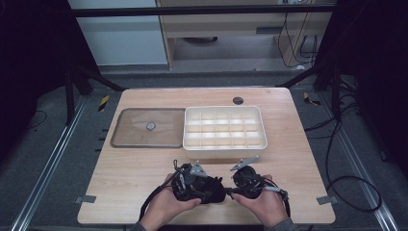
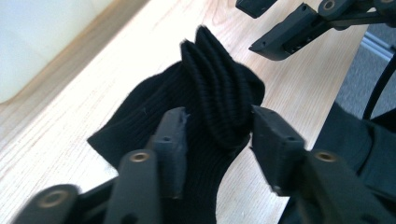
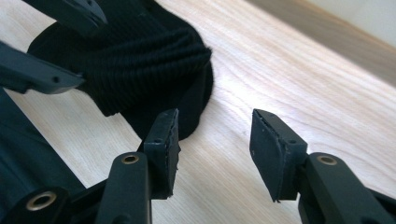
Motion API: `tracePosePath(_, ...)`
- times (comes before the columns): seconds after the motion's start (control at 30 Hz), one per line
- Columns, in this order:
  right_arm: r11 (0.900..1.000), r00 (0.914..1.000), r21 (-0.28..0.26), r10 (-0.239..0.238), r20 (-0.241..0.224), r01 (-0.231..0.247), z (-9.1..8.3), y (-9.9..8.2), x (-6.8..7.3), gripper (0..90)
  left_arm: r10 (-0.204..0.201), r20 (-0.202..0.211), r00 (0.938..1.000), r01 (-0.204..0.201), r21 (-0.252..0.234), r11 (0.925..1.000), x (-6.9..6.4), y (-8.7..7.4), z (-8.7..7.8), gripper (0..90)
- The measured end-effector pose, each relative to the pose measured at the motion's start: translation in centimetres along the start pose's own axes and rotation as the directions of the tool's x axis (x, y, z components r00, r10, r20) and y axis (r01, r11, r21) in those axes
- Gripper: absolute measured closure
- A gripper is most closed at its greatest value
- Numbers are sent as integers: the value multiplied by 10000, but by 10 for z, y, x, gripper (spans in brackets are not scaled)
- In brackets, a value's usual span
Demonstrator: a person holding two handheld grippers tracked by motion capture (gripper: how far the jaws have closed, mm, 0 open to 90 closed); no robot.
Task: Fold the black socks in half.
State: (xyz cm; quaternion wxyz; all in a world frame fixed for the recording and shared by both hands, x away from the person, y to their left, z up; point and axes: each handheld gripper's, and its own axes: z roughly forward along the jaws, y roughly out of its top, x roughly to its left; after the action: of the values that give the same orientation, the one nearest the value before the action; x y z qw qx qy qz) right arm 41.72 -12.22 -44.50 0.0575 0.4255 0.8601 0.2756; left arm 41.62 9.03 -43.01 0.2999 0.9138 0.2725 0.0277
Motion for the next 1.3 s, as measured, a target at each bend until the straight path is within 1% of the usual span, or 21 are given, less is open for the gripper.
tracePosePath(0.17, 9999, 9999, -100, 43, 151, -42, -7, 5, 0, 541, -37, -373, 9993, 23, -356, 9994, -1, 1, -11, 452)
tracePosePath(0.23, 9999, 9998, -165, 54, 205, -50, -8, 7, 1, 547, -10, -579, 9983, -10, -342, 9994, 1, 0, -14, 438)
tracePosePath(0.27, 9997, 9998, -230, 27, 199, -23, -9, 9, 1, 549, -10, -579, 9983, -10, -342, 9994, 1, 0, -14, 426)
tracePosePath(0.3, 9996, 9998, -280, -47, 198, 52, -10, 11, 2, 550, -19, -762, 9971, -6, -334, 9994, 2, 0, -16, 411)
tracePosePath(0.33, 9994, 9998, -350, -36, 194, 43, -11, 13, 4, 550, -17, -1076, 9942, -18, -323, 9995, 4, -2, -19, 392)
tracePosePath(0.37, 9992, 9997, -383, -90, 208, 98, -11, 14, 5, 550, -35, -1232, 9924, -8, -350, 9994, 5, -3, -21, 372)
tracePosePath(0.4, 9992, 9998, -408, -40, 203, 48, -12, 16, 7, 549, -76, -1287, 9917, 30, -358, 9994, 7, -4, -23, 348)
tracePosePath(0.47, 9985, 9996, -496, -199, 206, 209, -13, 20, 10, 542, -161, -1465, 9891, 96, -452, 9989, 10, -6, -28, 307)
tracePosePath(0.6, 9978, 9990, -557, -351, 289, 367, -15, 29, 16, 513, -290, -1631, 9862, 210, -506, 9985, 14, -13, -31, 185)
tracePosePath(0.63, 9978, 9990, -557, -351, 289, 367, -15, 29, 16, 513, -309, -1708, 9848, 232, -468, 9986, 15, -16, -31, 185)
tracePosePath(0.67, 9967, 9976, -570, -561, 398, 584, -13, 33, 18, 480, -312, -1831, 9826, 240, -413, 9989, 16, -20, -31, 152)
tracePosePath(0.7, 9967, 9976, -570, -561, 398, 584, -13, 33, 18, 480, -312, -1831, 9826, 240, -413, 9989, 16, -20, -31, 150)
tracePosePath(0.77, 9958, 9965, -504, -752, 356, 769, -10, 36, 21, 437, -335, -1820, 9827, 272, -369, 9989, 17, -27, -29, 149)
tracePosePath(0.9, 9954, 9956, -275, -909, 237, 915, -3, 39, 22, 327, -323, -1745, 9841, 301, -157, 9994, 18, -37, -25, 148)
tracePosePath(0.97, 9955, 9954, -200, -923, 242, 928, -1, 39, 22, 319, -322, -1739, 9842, 311, -91, 9995, 18, -40, -23, 150)
tracePosePath(1.0, 9967, 9965, -84, -801, 228, 803, 3, 40, 21, 354, -324, -1670, 9854, 329, 0, 9995, 18, -43, -21, 157)
tracePosePath(1.13, 9972, 9970, 99, -748, 198, 746, 9, 39, 17, 486, -227, -1549, 9877, 264, 220, 9994, 16, -51, -14, 191)
tracePosePath(1.17, 9968, 9967, 135, -794, 188, 791, 10, 38, 16, 508, -206, -1508, 9884, 248, 260, 9994, 15, -52, -13, 205)
tracePosePath(1.2, 9975, 9975, 187, -690, 161, 687, 12, 38, 17, 530, -177, -1492, 9886, 223, 292, 9993, 14, -54, -11, 214)
tracePosePath(1.23, 9967, 9969, 238, -774, 140, 771, 14, 37, 16, 544, -154, -1455, 9892, 205, 339, 9992, 13, -55, -10, 227)
tracePosePath(1.3, 9968, 9973, 318, -734, 86, 731, 17, 34, 15, 547, -87, -1389, 9903, 148, 426, 9990, 11, -57, -6, 246)
